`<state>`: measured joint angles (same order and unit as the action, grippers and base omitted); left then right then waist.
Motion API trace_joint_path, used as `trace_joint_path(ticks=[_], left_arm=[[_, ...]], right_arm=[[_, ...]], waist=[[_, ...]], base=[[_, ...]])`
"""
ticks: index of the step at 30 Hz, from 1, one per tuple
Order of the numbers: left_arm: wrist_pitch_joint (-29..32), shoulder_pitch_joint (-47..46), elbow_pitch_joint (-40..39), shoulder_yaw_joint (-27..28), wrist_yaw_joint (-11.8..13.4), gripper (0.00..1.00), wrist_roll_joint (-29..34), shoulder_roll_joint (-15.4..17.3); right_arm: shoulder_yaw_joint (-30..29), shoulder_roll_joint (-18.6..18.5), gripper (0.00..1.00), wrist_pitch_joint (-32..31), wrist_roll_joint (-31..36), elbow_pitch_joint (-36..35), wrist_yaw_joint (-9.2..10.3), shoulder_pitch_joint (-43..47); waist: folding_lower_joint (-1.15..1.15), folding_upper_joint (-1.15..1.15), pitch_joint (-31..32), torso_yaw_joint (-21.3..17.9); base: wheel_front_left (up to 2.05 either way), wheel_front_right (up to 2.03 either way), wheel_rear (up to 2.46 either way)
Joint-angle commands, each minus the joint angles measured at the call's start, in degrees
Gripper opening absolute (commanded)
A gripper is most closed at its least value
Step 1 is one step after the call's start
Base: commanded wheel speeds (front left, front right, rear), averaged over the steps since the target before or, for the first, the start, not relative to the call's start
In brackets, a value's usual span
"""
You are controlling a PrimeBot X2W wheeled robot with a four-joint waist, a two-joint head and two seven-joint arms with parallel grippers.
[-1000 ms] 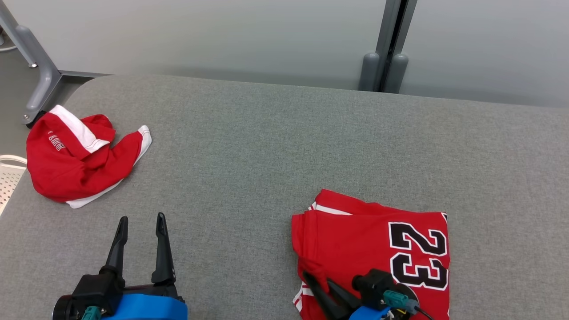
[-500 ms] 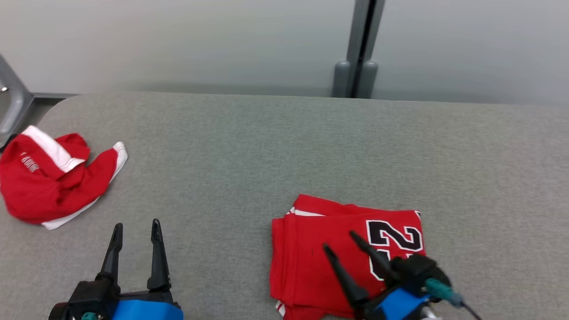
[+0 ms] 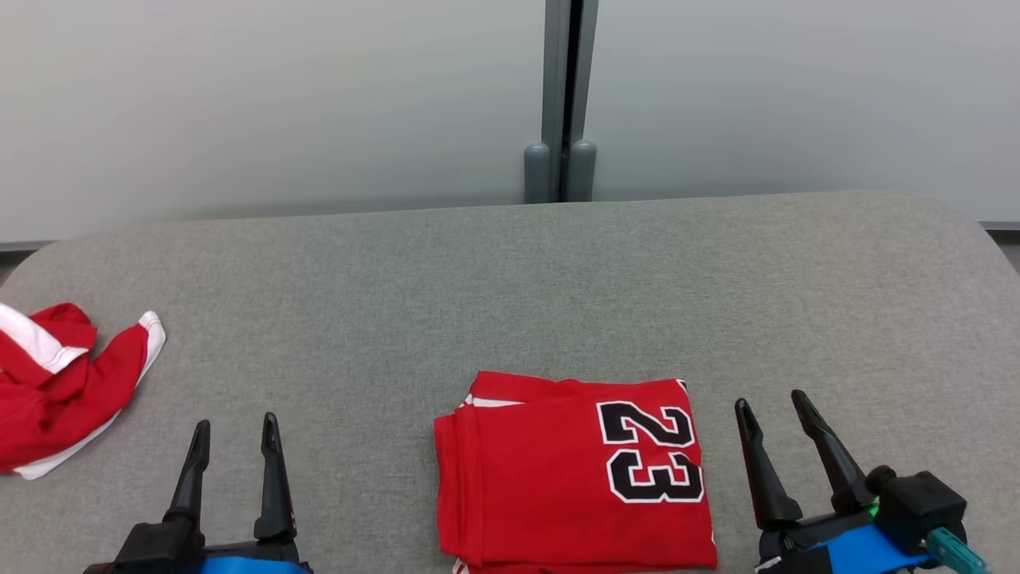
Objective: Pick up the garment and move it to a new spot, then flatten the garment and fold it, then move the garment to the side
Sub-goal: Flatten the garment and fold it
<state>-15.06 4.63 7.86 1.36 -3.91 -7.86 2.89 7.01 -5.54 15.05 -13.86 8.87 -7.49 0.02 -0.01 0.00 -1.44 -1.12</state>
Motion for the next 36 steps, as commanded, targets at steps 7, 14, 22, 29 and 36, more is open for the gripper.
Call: trace_joint_path(ticks=[7, 14, 22, 29, 36], left_arm=[[-0.15, 1.96, -0.56, -0.13, -0.57, 1.0, 1.12, 0.29], [0.15, 2.8, -1.04, -0.94, -1.01, 1.0, 1.35, 1.65], [2.34, 2.97, -3.11, -1.22, -0.79, 1.0, 0.84, 2.29], [3.28, 3.23, -3.57, -1.39, -0.39, 1.0, 0.38, 2.45], [3.31, 3.27, -3.48, -1.55, 0.01, 1.0, -0.01, 2.63]], right_arm=[[-4.42, 2.05, 1.0, -1.73, 2.12, -5.16, -0.01, 5.4], [-6.75, 2.55, 1.0, -4.1, 2.85, -7.22, -0.02, 8.31], [-6.96, 2.62, 1.0, -6.53, 1.62, -7.84, -0.01, 9.98], [-7.01, 2.63, 1.0, -7.62, 1.29, -7.81, -0.02, 10.17], [-6.87, 2.64, 1.0, -7.73, 1.34, -7.61, -0.02, 10.33]], waist=[[0.01, 0.0, 2.01, -0.75], [0.01, 0.0, 3.13, 0.38], [0.01, 0.0, 3.47, 1.62], [0.01, 0.0, 3.54, 2.02], [0.01, 0.0, 3.58, 2.07]], base=[[0.0, 0.0, 0.0], [0.0, 0.0, 0.0], [0.0, 0.0, 0.0], [0.0, 0.0, 0.0], [0.0, 0.0, 0.0]])
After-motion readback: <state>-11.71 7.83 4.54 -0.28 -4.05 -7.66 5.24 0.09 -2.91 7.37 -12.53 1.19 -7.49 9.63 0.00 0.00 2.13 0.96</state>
